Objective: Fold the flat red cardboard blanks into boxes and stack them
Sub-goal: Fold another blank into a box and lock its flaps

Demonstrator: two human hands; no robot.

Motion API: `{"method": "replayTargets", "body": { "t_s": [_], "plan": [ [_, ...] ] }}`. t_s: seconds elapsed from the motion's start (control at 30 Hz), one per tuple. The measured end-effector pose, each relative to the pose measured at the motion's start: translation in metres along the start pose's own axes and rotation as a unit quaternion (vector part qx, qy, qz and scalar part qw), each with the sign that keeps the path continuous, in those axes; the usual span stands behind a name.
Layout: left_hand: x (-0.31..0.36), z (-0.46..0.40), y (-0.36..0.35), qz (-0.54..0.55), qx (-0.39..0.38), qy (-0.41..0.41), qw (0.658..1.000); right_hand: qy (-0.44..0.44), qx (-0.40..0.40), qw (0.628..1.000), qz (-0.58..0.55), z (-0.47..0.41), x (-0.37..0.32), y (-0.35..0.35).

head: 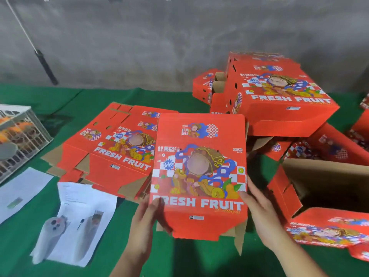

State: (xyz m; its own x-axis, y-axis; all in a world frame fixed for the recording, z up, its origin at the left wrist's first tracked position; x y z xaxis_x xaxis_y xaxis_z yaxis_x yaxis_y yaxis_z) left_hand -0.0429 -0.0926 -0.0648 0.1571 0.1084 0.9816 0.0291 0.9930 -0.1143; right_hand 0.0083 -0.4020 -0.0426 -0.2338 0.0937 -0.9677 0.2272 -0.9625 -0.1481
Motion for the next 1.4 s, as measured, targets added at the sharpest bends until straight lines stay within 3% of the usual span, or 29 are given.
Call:
{"method": "replayTargets", "body": {
  "t_s": [0.07,0.17,0.3,0.43,0.53,0.6,0.67,0.77,0.9,1.0,1.03,1.1,1.17,1.3,1.4],
  "plan": [
    [0.011,-0.005,0.005,0.003,0.041,-0.022,0.999,0.024,-0.027,0.999,0.019,-0.004,-0.01,-0.007],
    [0.028,-0.014,0.011,-0.012,0.014,-0.065,0.998,0.047,-0.043,0.996,0.067,-0.01,-0.028,-0.017],
    [0.05,-0.021,0.024,0.008,-0.03,-0.11,0.993,0.078,0.002,0.997,0.024,-0.014,-0.047,-0.028],
    [0.058,-0.012,0.033,-0.156,0.008,-0.134,0.979,0.08,0.044,0.994,-0.069,-0.012,-0.078,-0.03],
    [0.067,-0.01,0.019,-0.205,-0.06,-0.177,0.961,0.081,-0.019,0.994,-0.066,-0.017,-0.1,-0.032],
    [0.072,-0.014,0.002,-0.275,-0.082,-0.154,0.945,0.063,-0.058,0.995,-0.06,-0.013,-0.098,-0.038],
    [0.07,-0.017,-0.01,-0.383,-0.077,-0.137,0.911,0.036,-0.034,0.998,-0.032,-0.005,-0.089,-0.041],
    [0.062,-0.019,0.0,-0.395,-0.055,-0.069,0.914,0.001,0.015,0.999,-0.047,-0.003,-0.083,-0.034],
    [0.043,-0.017,0.036,-0.472,-0.031,0.068,0.878,-0.008,0.073,0.997,0.004,-0.003,-0.083,-0.016],
    [0.034,-0.016,0.042,-0.485,-0.026,0.08,0.87,-0.018,0.108,0.992,0.059,-0.006,-0.081,-0.015],
    [0.035,-0.017,0.042,-0.461,-0.015,0.064,0.885,-0.022,0.111,0.991,0.078,-0.007,-0.083,-0.016],
    [0.043,-0.018,0.043,-0.31,-0.018,0.004,0.951,-0.018,0.103,0.991,0.089,-0.008,-0.087,-0.016],
    [0.055,-0.016,0.045,-0.166,-0.002,-0.018,0.986,-0.006,0.054,0.998,0.037,-0.006,-0.095,-0.019],
    [0.064,-0.013,0.049,0.049,0.113,-0.008,0.992,0.025,-0.059,0.998,-0.011,-0.001,-0.103,-0.033],
    [0.062,-0.008,0.04,0.118,0.119,0.005,0.986,0.041,-0.111,0.992,0.036,0.004,-0.093,-0.049]
  ]
}}
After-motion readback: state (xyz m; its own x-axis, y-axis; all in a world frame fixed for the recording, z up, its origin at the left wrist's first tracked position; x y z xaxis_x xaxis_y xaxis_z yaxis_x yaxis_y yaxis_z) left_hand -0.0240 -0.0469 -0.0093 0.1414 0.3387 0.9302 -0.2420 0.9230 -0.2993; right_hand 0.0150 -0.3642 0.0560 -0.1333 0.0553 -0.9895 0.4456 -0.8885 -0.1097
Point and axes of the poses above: each hand's wrist, its own z-axis away from the middle knuckle, its own y-axis out of the back of the hand, x = y × z, the point moved 2 cm from there along -z, towards the middle knuckle, and after that the axes turned 15 degrees about -x, right-handed, at the moved point
